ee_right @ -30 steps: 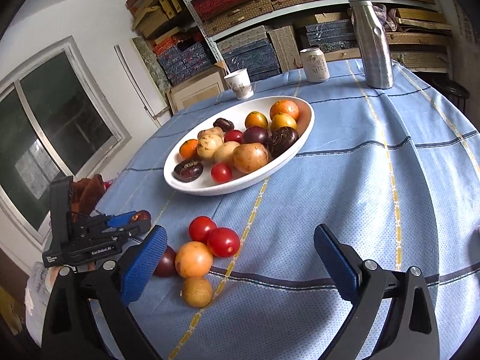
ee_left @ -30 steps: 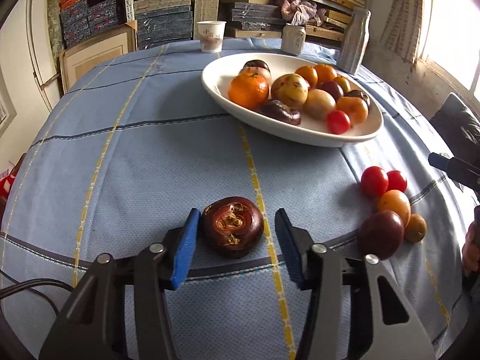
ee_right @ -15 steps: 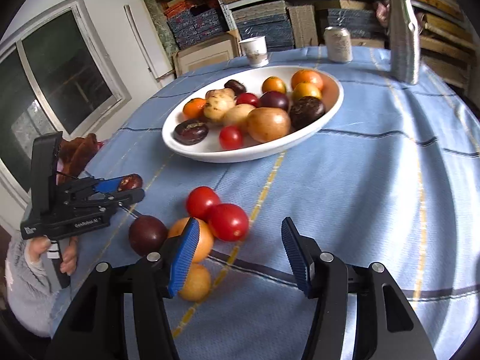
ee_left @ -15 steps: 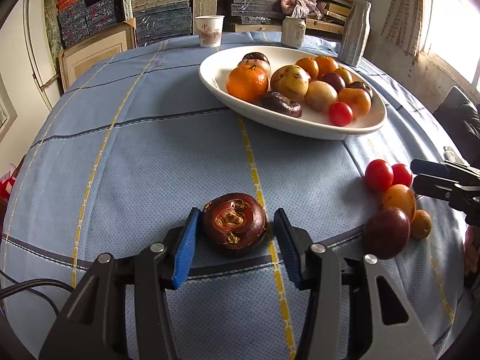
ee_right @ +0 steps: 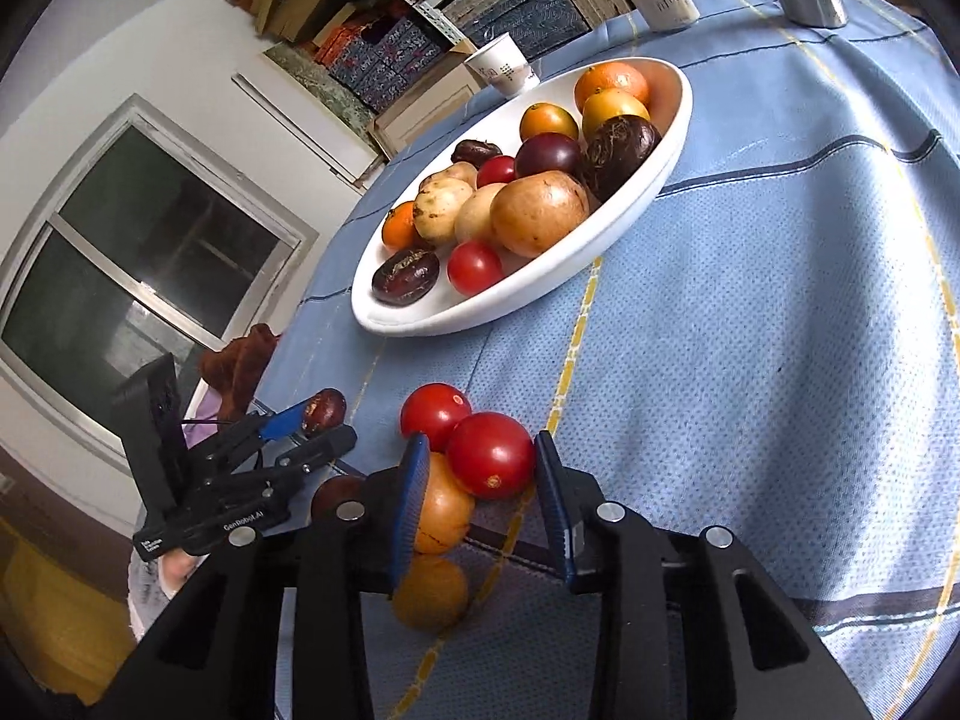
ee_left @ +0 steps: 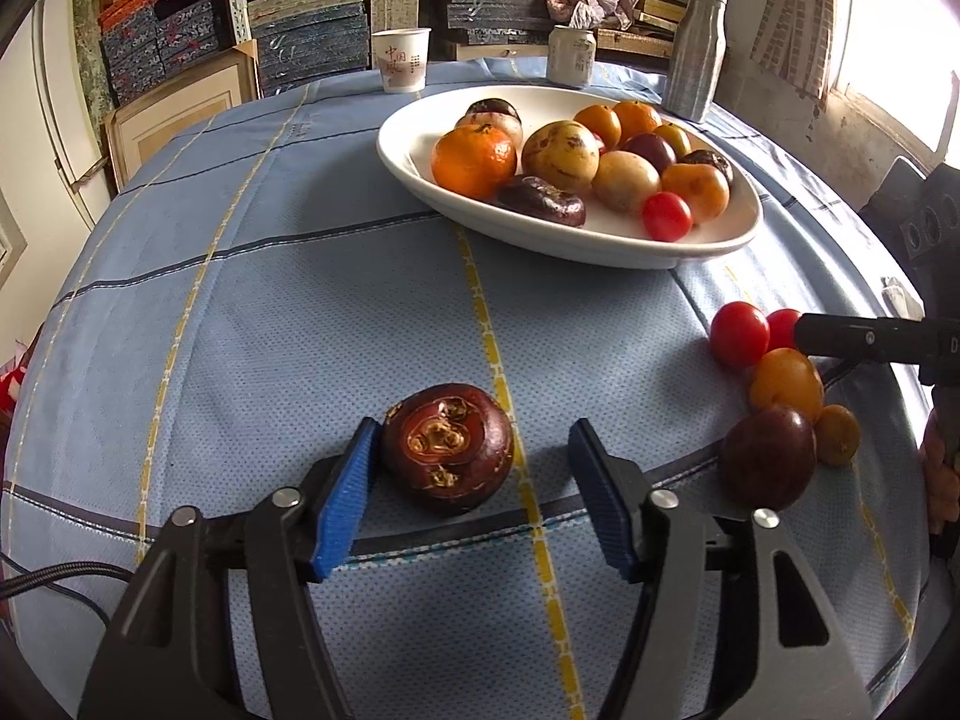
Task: Organize fruits
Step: 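Grasp a red tomato with the right tool while the left tool grasps the mangosteen, then lower the tomato and mangosteen onto the white plate and open both tools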
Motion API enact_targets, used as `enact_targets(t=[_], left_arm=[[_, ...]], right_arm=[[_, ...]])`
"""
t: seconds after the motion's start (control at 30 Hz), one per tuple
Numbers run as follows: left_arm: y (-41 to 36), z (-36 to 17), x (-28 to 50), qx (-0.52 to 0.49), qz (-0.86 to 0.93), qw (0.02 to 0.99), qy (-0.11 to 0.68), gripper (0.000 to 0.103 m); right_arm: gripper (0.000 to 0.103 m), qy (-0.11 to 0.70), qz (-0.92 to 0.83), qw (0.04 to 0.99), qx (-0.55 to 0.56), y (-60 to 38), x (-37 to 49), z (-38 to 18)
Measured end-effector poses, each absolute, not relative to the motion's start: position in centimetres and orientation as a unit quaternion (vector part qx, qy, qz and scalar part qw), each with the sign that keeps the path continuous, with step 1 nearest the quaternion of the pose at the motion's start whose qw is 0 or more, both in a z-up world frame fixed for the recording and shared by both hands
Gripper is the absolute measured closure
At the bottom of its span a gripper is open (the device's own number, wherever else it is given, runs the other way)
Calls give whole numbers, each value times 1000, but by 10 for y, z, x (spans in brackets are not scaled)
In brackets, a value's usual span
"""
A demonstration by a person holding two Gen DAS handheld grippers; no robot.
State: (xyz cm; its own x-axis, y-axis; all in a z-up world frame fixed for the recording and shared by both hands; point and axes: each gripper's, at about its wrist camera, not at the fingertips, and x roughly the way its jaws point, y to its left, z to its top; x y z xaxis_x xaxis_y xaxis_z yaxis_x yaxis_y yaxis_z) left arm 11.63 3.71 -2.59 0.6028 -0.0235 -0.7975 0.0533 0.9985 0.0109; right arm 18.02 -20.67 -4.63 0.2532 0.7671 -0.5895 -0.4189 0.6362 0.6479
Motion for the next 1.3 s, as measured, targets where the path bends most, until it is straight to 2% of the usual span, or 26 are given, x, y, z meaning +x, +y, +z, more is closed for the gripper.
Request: enact_targets(t=[0.3,0.37,0.4,0.43,0.73,0.9,1.13,1.3], left_arm=[[37,-25,116,16,-23,895,445,36],[38,-24,115,14,-19,897,441,47],[39,-23,115,10,-20,898,439,59],[40,-22,114,2,-25,900,436,61],[37,-17,108,3,-19,906,423,62],[42,9,108,-16,-12,921,388,62],[27,74,161,-7,-2,941,339,62],[8,64,197,-28,-12,939,343,62]], right_arm=[[74,466,379,779,179,-207,179,-44],[74,457,377,785,177,-209,177,-40],[74,452,376,789,176,-211,176,-37],[74,448,374,792,176,-212,175,-36],[74,427,366,810,167,-217,170,-26],[74,401,359,825,173,-225,170,-12],[74,341,363,856,139,-210,195,67],[74,342,371,855,125,-172,220,64]])
